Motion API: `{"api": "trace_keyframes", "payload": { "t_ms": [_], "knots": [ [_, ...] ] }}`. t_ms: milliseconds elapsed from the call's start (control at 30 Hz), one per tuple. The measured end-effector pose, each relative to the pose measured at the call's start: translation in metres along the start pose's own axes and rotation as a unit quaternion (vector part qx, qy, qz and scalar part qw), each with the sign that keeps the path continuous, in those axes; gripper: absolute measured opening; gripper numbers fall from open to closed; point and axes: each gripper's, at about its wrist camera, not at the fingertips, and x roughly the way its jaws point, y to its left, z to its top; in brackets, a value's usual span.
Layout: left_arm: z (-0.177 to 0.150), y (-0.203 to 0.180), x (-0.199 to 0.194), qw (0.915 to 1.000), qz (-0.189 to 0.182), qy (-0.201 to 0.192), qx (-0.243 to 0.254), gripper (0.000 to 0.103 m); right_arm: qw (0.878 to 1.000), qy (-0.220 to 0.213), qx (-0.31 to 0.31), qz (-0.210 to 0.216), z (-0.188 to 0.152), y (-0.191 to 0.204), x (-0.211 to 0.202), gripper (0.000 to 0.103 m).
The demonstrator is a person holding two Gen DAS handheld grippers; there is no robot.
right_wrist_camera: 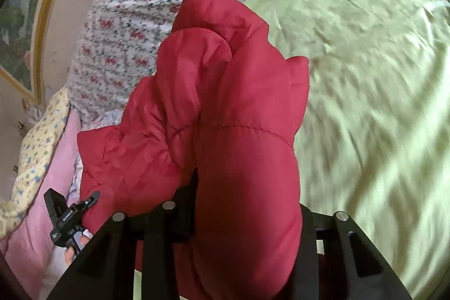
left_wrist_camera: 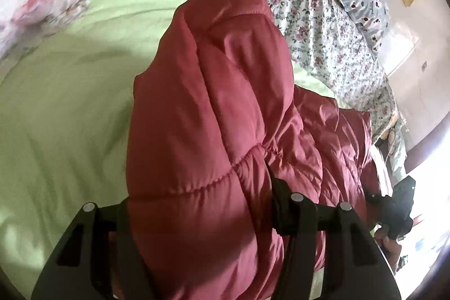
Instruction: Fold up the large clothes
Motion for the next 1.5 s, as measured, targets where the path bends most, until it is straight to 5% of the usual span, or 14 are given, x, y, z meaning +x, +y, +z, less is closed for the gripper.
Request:
{"api": "trace_keyframes", "payload": {
  "t_ms": [367, 567, 900, 1133, 1500],
  "knots": [
    [-0.038, 0.008, -0.015, 0.9997, 0.013, 0.021, 0.007, 0.059, 1.0, 0.029, 0.003, -0.005, -0.026, -0.007, -0.01, 0.04],
    [-0.042, 0.005, -0.013, 0.9976, 0.066, 0.012, 0.015, 0.082, 0.999, 0.036, 0.012, -0.019, -0.028, -0.01, -0.009, 0.05],
    [-0.043, 0.003, -0.023, 0.9953, 0.097, -0.008, 0.009, 0.091, 0.998, 0.01, 0.021, -0.053, -0.027, -0.012, -0.018, 0.077],
    [-0.042, -0.003, -0.033, 0.9872, 0.152, -0.043, 0.022, 0.102, 0.996, -0.017, -0.006, -0.088, -0.024, -0.003, -0.026, 0.081],
    [-0.037, -0.001, -0.042, 0.9802, 0.18, -0.08, 0.019, 0.103, 0.991, -0.036, -0.039, -0.124, -0.021, 0.003, -0.029, 0.086]
  ]
}}
